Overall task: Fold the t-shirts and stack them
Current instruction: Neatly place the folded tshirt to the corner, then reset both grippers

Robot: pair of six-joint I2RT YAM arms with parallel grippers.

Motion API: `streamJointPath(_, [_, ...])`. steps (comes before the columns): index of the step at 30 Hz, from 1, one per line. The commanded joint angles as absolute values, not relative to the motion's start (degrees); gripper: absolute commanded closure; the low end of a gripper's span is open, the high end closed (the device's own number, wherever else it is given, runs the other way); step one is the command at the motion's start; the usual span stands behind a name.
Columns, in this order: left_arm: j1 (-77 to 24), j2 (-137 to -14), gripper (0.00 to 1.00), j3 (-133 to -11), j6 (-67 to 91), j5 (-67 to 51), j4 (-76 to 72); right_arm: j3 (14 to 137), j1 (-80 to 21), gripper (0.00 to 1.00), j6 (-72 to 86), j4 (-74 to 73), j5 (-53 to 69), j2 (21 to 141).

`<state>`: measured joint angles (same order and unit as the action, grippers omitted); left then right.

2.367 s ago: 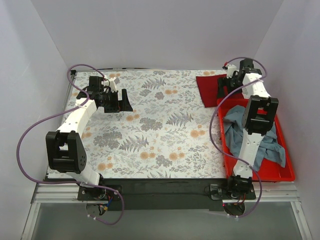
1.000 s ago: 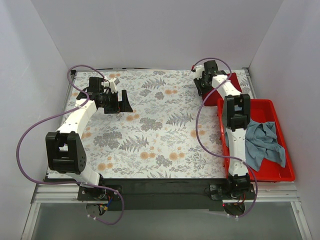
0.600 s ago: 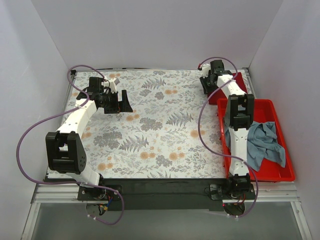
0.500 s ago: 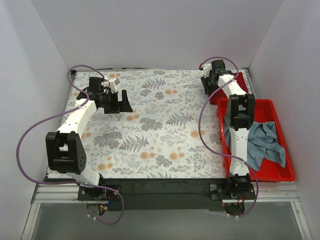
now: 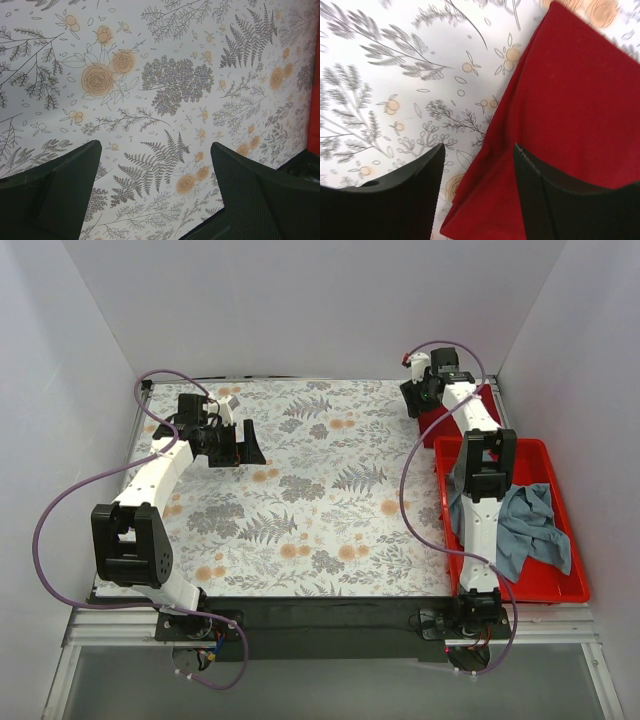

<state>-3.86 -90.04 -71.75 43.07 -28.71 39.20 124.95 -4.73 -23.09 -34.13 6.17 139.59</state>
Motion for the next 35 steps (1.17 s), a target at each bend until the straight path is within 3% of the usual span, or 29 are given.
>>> streamJointPath(1, [-3.7, -87.7, 0.09, -74.0, 42.9, -29.7, 39.1, 126.7, -4.5, 0.34, -24.0, -32.3, 12.1, 129.3])
streamJointPath(7, [-3.6, -86.7, 0.05, -77.0, 44.7, -33.7, 36.8, 119.8, -6.9, 0.09, -24.3, -32.4, 22.2, 116.0])
streamJointPath(11, [-3.3, -88.2, 0.05, -80.9, 45.7, -36.0, 36.4, 113.5, -8.7, 0.02, -23.6, -33.8, 25.7, 108.0])
streamJointPath(18, [-3.0, -86.7, 0.04, -79.8, 46.8, -36.3, 33.3, 91.5, -10.7, 0.02, -21.7, -37.7, 33.4, 93.9])
streamJointPath(26, [-2.9, -80.8, 0.04, -68.0, 45.4, -34.6, 31.8, 63.8, -14.7, 0.02, -20.7, -37.4, 33.6, 76.7])
streamJointPath(35, [-2.9, -72.9, 0.04, -58.1, 46.3, -31.2, 30.0, 53.5, -15.9, 0.02, -19.3, -35.3, 32.2, 68.2])
